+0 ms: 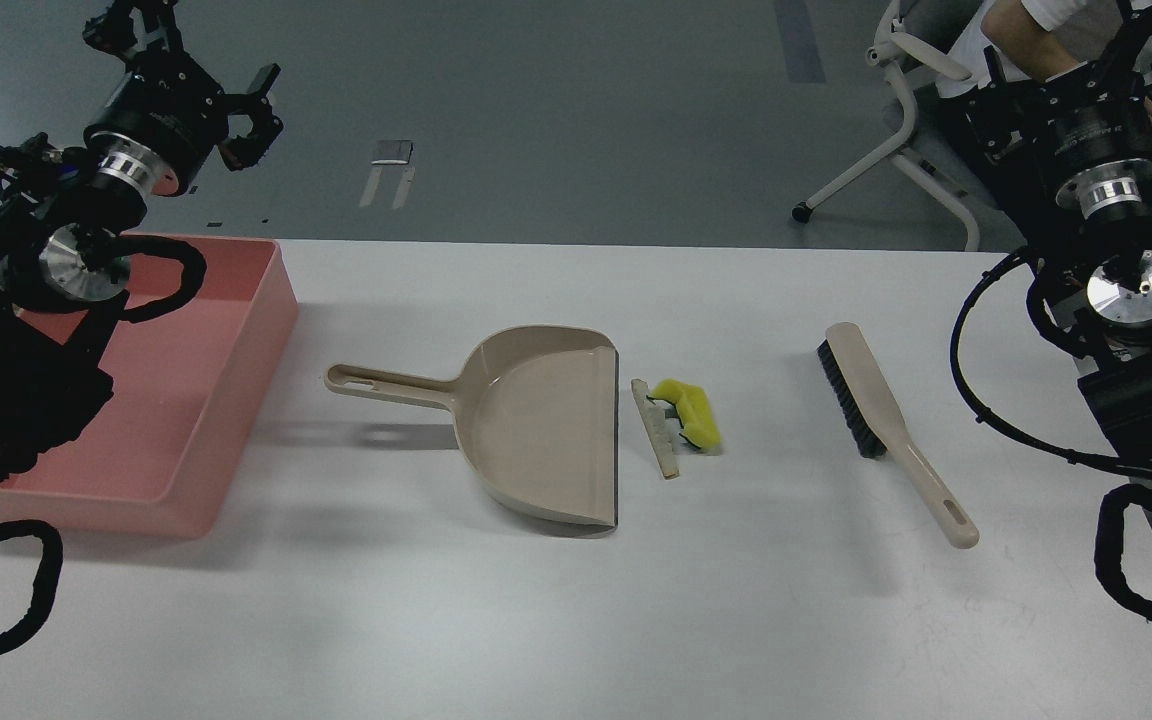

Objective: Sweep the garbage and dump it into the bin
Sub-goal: 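Lower the left gripper from above the pink bin toward the table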

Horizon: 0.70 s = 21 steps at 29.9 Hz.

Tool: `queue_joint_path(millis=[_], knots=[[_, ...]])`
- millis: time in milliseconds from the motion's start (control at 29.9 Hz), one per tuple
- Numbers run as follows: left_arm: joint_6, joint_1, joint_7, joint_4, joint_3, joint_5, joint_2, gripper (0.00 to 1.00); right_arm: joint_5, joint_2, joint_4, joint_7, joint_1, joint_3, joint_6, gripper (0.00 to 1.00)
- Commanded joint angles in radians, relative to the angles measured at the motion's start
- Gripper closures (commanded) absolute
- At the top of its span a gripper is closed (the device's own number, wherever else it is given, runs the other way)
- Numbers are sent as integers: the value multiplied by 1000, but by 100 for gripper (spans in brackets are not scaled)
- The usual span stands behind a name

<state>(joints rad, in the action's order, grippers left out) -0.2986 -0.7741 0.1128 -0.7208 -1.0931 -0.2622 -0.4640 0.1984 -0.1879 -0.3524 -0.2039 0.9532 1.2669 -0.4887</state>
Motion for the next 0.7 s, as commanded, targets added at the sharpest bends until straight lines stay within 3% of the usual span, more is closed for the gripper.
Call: queue_joint_path(millis=[0, 668], knots=[[7, 1, 7, -2, 4, -8, 1, 1, 0, 1, -2, 0, -2, -1, 0, 0], [6, -4, 27, 4, -8, 4, -8, 1, 1, -7, 0, 3, 9, -3, 0, 0]])
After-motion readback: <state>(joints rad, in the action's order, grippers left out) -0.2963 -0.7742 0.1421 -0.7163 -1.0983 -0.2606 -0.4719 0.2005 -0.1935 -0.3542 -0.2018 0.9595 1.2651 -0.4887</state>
